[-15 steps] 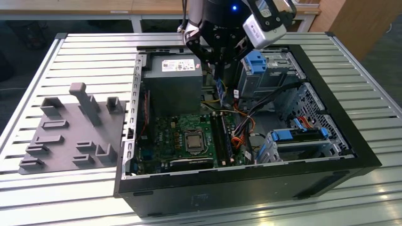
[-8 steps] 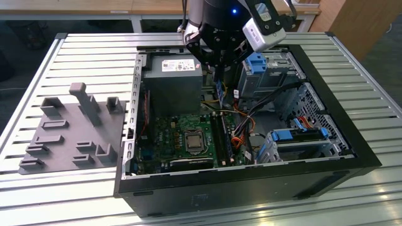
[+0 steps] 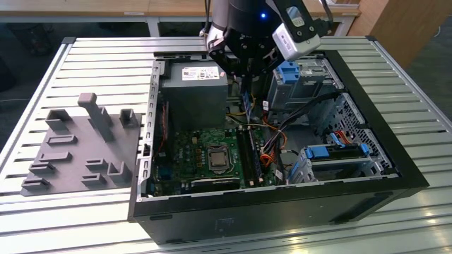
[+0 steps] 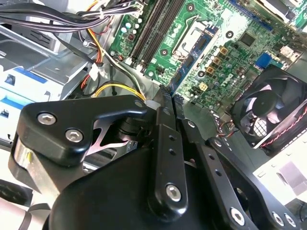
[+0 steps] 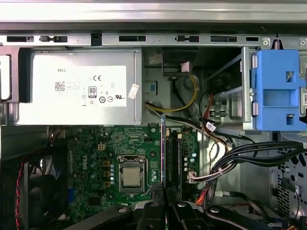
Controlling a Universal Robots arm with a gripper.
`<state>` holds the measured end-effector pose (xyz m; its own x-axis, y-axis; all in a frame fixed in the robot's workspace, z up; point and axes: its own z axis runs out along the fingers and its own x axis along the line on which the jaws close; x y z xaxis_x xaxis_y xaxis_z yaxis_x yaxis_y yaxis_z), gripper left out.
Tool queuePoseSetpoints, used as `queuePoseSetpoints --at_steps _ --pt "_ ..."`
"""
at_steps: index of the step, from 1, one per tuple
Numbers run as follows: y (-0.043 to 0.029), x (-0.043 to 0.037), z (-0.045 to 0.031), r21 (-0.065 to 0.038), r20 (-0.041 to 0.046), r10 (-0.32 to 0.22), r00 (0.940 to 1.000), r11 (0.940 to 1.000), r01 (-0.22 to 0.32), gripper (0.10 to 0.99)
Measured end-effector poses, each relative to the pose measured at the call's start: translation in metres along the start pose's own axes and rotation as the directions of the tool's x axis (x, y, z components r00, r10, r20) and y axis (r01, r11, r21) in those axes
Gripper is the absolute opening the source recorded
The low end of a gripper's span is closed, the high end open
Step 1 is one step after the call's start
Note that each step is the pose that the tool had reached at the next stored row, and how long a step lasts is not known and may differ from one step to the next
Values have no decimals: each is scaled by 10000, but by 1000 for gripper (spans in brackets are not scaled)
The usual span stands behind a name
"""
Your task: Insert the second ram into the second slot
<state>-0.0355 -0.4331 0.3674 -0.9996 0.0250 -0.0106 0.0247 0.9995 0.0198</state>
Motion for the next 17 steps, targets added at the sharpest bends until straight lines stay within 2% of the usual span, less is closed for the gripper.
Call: queuePoseSetpoints --at_steps 17 --pt "-10 1 64 1 -31 1 10000 10000 -1 137"
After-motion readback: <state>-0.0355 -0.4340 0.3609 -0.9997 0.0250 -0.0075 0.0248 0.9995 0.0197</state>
